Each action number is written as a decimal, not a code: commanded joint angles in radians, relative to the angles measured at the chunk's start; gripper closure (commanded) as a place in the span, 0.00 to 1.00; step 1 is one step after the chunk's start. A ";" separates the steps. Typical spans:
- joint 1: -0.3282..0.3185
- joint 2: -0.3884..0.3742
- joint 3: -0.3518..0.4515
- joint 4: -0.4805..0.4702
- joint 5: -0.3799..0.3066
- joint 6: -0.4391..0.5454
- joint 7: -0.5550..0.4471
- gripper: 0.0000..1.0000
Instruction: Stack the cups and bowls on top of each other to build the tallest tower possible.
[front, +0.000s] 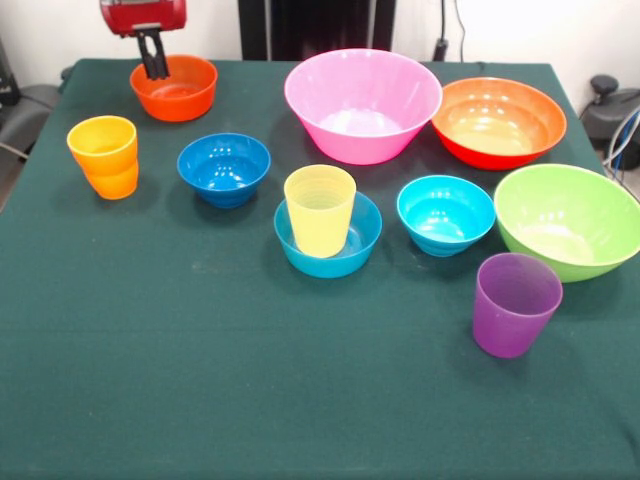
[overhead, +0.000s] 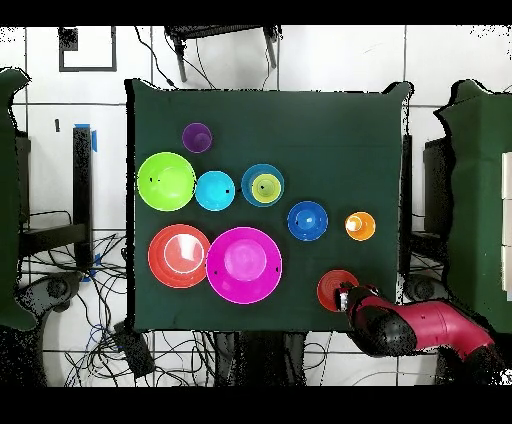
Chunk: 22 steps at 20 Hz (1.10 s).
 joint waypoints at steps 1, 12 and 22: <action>0.021 0.015 0.053 0.013 0.015 0.018 -0.169 1.00; 0.038 0.011 0.039 0.006 -0.003 0.002 -0.134 1.00; 0.036 -0.006 0.044 0.025 0.010 -0.005 -0.117 0.00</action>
